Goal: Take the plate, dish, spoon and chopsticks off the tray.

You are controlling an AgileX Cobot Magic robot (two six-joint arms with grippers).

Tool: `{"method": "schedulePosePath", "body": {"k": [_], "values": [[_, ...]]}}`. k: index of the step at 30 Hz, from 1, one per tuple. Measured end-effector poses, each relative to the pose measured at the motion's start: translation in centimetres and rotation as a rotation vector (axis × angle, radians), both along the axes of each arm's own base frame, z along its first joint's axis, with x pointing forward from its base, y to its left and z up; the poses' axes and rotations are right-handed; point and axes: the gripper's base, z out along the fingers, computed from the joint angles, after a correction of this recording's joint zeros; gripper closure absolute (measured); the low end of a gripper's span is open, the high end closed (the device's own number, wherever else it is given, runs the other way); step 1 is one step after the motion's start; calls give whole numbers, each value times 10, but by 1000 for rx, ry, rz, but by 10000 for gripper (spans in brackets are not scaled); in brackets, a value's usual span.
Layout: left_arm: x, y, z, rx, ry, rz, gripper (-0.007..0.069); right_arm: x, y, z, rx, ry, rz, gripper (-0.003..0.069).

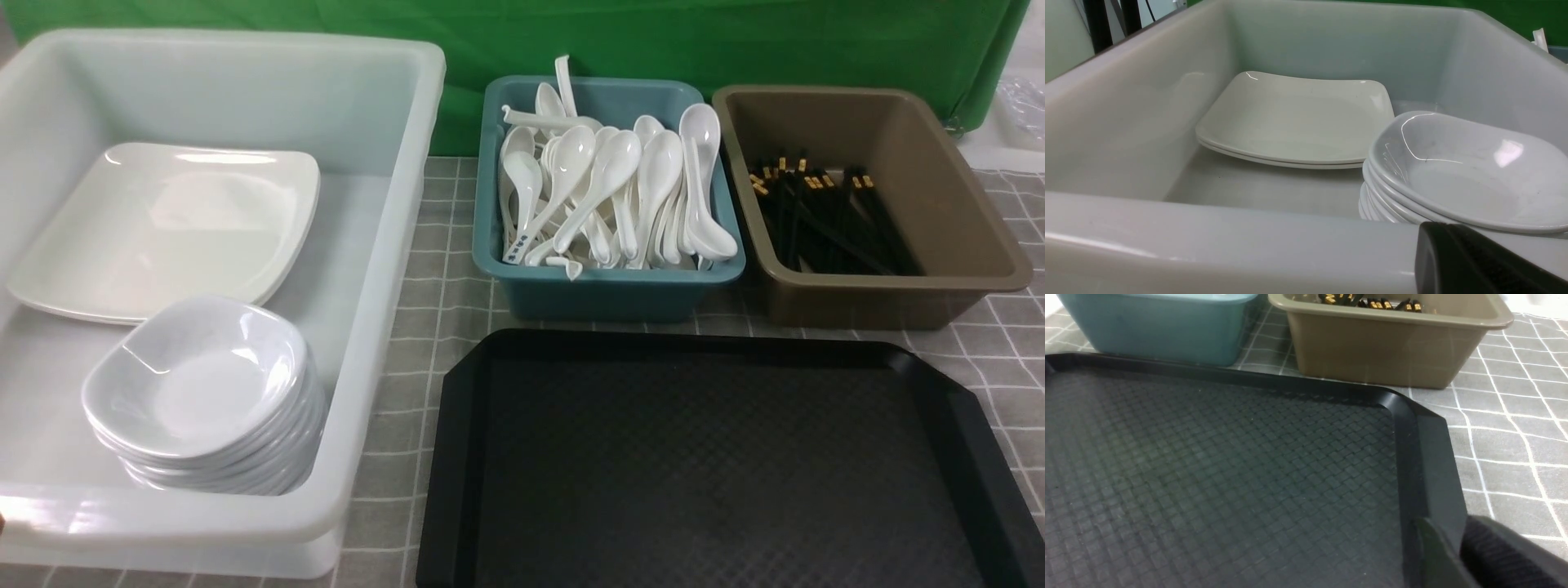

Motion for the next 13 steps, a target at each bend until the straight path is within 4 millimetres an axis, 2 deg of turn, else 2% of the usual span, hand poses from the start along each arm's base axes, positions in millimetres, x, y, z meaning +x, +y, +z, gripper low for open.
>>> {"method": "schedulePosePath", "body": {"k": [13], "values": [[0, 0, 0, 0, 0, 0, 623, 0, 0, 0, -1, 0, 0, 459]]}}
